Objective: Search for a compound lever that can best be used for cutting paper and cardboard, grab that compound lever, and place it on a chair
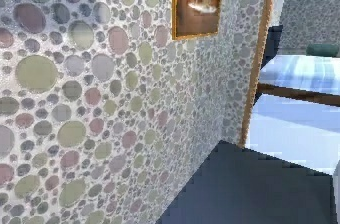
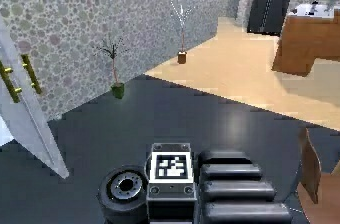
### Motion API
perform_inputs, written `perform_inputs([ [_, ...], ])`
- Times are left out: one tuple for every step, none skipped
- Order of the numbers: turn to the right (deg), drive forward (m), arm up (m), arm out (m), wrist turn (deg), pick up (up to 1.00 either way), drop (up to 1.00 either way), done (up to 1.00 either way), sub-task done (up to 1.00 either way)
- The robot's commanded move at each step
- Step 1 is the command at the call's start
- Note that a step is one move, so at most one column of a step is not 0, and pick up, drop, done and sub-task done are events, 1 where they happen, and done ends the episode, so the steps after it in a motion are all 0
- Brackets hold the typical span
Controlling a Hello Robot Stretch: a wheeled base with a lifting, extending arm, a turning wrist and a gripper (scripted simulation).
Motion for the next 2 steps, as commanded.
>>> perform_inputs([
  [-45.0, 0.00, 0.00, 0.00, 0.0, 0.00, 0.00, 0.00, 0.00],
  [-45.0, 0.00, 0.00, 0.00, 0.0, 0.00, 0.00, 0.00, 0.00],
])
